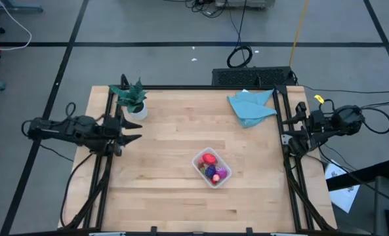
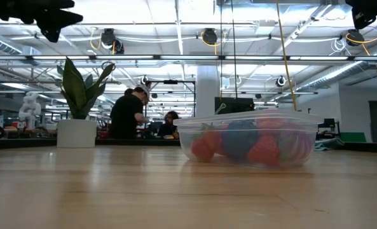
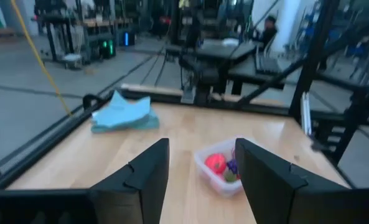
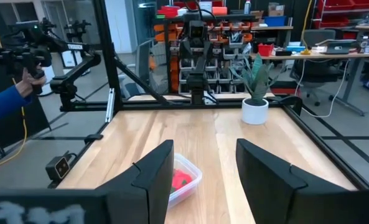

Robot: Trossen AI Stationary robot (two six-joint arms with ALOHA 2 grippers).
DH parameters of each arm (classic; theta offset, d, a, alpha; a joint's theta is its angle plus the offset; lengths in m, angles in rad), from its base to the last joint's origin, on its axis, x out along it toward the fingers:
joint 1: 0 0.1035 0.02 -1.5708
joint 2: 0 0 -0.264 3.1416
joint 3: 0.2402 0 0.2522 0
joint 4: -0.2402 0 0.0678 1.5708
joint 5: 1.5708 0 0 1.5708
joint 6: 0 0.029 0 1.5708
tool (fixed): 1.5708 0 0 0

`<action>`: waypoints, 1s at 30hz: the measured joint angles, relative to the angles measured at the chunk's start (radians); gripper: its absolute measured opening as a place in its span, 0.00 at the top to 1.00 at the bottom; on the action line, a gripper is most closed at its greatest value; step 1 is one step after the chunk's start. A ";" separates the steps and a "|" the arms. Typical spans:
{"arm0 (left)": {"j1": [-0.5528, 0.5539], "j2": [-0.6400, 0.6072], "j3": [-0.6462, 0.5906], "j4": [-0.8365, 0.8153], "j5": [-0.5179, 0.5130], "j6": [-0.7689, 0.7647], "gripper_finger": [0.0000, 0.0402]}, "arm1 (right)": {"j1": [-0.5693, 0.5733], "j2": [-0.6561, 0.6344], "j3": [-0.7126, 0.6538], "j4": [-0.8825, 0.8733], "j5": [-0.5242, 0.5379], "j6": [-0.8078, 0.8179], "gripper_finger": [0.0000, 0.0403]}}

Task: Pick and placing Produce into tupperware
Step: Return to Home Position

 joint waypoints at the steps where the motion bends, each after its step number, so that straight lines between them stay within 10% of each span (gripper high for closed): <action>1: -0.002 -0.025 0.000 -0.006 0.000 0.002 0.54 | 0.000 0.000 0.000 -0.002 0.000 0.002 0.59; 12: -0.033 -0.266 -0.158 0.052 0.001 -0.002 0.54 | 0.000 0.000 -0.033 0.039 0.000 0.011 0.59; 30: -0.033 -0.266 -0.249 0.087 -0.008 -0.029 0.54 | -0.003 -0.001 -0.244 0.335 0.047 -0.044 0.59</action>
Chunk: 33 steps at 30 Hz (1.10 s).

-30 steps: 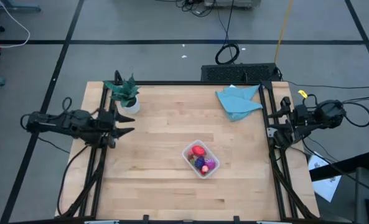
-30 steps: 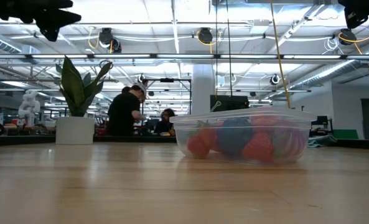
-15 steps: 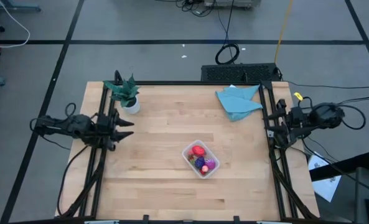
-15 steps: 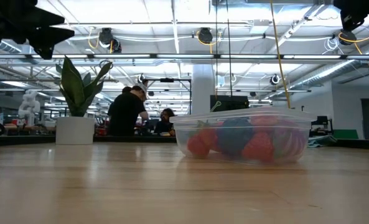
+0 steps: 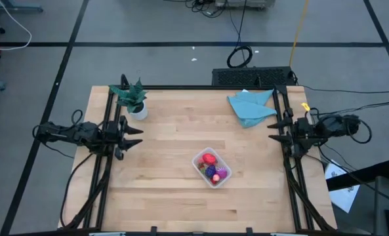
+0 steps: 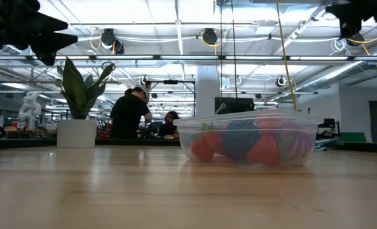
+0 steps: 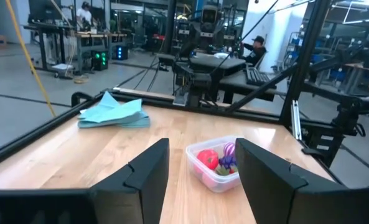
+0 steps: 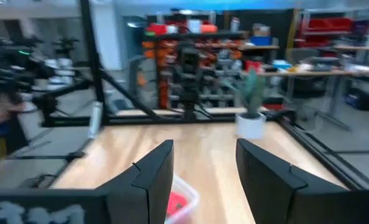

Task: Pick and placing Produce into tupperware
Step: Return to Home Position

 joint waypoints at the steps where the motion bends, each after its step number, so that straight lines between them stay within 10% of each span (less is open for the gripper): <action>1: 0.000 0.000 0.000 0.000 0.000 -0.001 0.54 | 0.000 0.000 -0.011 0.002 0.021 0.006 0.59; 16: 0.000 0.000 0.000 -0.003 0.000 0.016 0.54 | 0.000 0.000 -0.329 0.371 0.059 0.024 0.59; 33: 0.000 0.000 -0.058 0.012 -0.026 0.008 0.54 | -0.240 0.000 -0.368 0.352 -0.050 0.035 0.59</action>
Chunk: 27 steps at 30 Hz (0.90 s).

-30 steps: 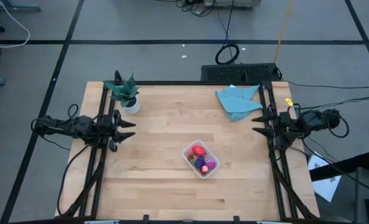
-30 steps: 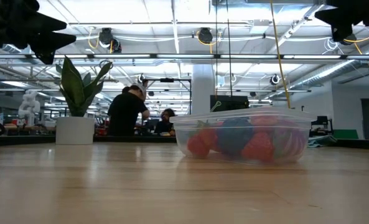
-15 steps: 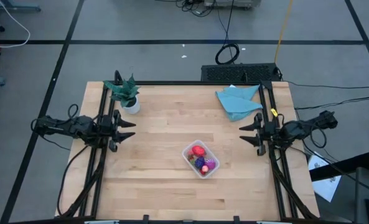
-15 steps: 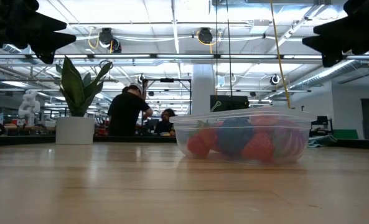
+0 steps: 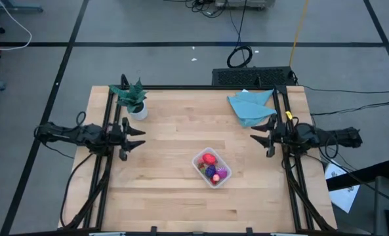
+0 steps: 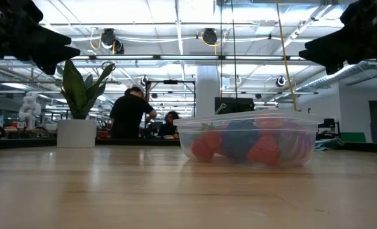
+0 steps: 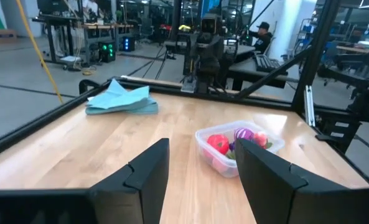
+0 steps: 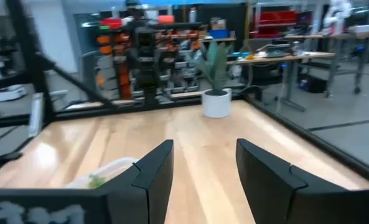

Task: Pick and placing Produce into tupperware
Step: Return to Home Position

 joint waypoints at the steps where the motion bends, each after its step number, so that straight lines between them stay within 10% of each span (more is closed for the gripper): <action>1: 0.000 0.000 -0.005 0.006 0.000 -0.001 0.54 | -0.017 0.000 0.000 0.008 0.000 -0.005 0.59; 27: 0.000 0.020 -0.114 0.225 -0.026 -0.007 0.54 | -0.126 0.001 -0.121 0.101 -0.113 -0.022 0.59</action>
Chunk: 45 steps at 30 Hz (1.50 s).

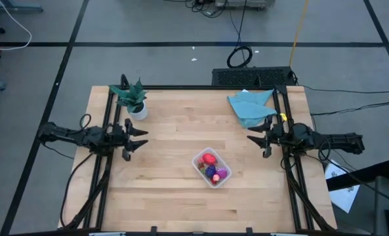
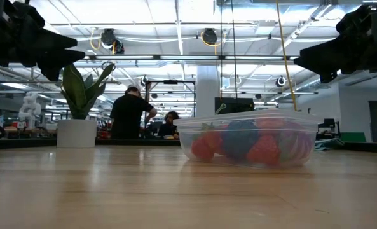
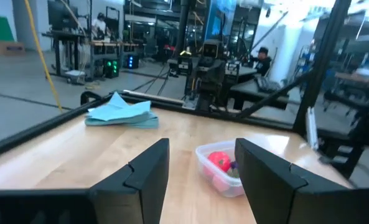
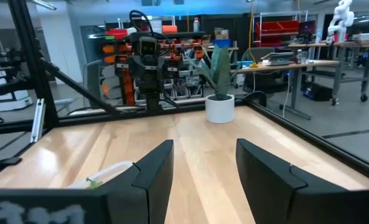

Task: Pick and placing Produce into tupperware
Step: Return to Home Position

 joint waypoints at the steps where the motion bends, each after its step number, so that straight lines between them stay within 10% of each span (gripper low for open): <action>1: 0.000 -0.001 0.000 0.003 0.000 -0.022 0.54 | 0.000 0.001 0.000 -0.001 0.000 0.000 0.59; 45: 0.000 0.005 -0.001 0.005 0.000 -0.115 0.54 | 0.000 0.002 -0.002 0.129 0.011 0.045 0.59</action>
